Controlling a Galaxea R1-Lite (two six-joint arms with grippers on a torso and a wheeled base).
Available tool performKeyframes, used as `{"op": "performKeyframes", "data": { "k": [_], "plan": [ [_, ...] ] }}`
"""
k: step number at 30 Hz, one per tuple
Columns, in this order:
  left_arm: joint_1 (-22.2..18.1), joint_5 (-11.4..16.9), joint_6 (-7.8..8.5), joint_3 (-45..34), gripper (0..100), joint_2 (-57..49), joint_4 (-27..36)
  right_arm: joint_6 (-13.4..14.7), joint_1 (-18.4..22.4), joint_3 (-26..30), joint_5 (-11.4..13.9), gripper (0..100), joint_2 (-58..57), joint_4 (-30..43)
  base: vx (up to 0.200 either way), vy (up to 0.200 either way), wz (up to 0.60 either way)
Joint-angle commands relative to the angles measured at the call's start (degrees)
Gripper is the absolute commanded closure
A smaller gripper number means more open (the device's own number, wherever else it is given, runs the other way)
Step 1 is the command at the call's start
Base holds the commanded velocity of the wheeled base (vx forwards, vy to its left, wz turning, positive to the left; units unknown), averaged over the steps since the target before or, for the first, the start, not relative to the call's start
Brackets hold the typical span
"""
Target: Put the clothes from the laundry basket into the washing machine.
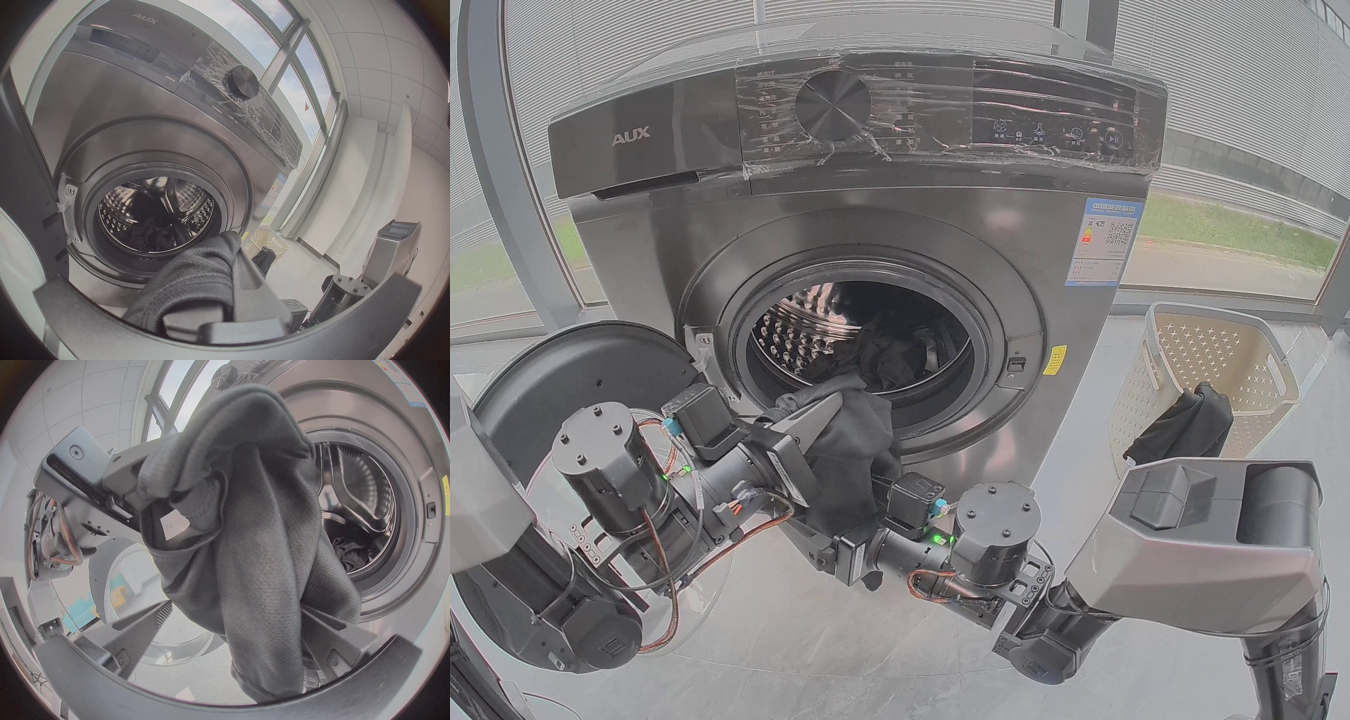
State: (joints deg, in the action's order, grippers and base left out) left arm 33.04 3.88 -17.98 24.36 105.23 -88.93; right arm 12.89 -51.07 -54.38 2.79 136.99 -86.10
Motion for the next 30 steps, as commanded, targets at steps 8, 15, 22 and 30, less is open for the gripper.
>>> {"op": "performKeyframes", "data": {
  "k": [8,15,22,30],
  "plan": [
    [-0.08,-0.01,-0.04,-0.10,100,0.24,-0.01,-0.05,-0.35,-0.46,-0.68,100,0.48,-1.26,0.000,0.000,0.00],
    [-0.17,-0.01,-0.12,-0.01,100,0.50,-0.01,-0.05,-0.88,1.30,-0.86,100,-1.81,-1.61,0.000,0.000,0.00],
    [-2.80,0.08,-0.21,0.87,100,0.50,-0.01,-0.05,-0.35,10.26,-0.95,100,-8.75,-0.73,0.000,0.000,0.00],
    [-3.07,0.08,-0.04,1.04,100,0.59,-0.01,-1.20,0.44,16.24,-1.12,100,-10.77,-1.09,0.000,0.000,0.00]
  ]
}}
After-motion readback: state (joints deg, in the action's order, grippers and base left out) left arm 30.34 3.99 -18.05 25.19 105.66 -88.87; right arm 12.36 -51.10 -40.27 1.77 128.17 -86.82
